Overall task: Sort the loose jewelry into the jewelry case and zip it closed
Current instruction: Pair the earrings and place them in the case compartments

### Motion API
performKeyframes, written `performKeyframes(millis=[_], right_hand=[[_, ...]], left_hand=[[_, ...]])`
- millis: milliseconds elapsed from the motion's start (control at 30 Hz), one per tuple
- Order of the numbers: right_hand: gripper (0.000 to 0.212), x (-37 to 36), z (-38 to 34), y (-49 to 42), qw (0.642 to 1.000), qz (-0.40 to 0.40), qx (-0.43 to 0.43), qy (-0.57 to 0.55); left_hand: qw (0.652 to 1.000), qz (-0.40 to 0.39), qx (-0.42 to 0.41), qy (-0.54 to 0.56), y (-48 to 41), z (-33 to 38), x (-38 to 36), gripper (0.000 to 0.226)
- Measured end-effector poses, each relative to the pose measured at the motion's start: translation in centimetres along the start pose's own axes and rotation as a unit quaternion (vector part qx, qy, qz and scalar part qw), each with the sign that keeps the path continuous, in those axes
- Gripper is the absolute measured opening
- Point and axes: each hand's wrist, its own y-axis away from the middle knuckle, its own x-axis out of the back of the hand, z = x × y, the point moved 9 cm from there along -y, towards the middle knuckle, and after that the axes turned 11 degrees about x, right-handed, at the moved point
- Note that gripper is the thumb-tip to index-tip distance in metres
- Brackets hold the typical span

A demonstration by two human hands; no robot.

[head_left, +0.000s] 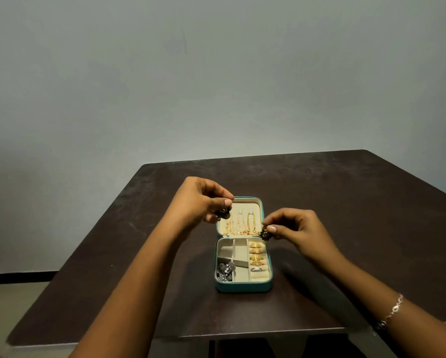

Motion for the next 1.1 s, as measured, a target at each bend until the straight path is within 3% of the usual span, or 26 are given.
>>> performKeyframes(millis=[333, 700, 933, 1100], right_hand=[[0.015, -7.7, 0.7, -3.6, 0.987, -0.142, 0.014, 0.075], [0.013, -10.2, 1.3, -3.3, 0.942, -0.255, 0.036, 0.216], [0.017, -10.4, 1.4, -3.4, 0.907, -0.234, 0.081, 0.341], [0.012, -7.8, 1.0, -4.1, 0.943, -0.151, 0.057, 0.292]], left_hand=[[0.999, 0.04, -0.002, -0.03, -0.4, -0.3, 1.4, 0.013], [0.999, 0.036, 0.018, -0.032, -1.2, -1.3, 1.1, 0.012], [0.998, 0.032, 0.041, -0.047, -1.7, -2.4, 1.3, 0.018], [0.994, 0.045, 0.058, -0.082, -2.2, -3.7, 1.0, 0.014]])
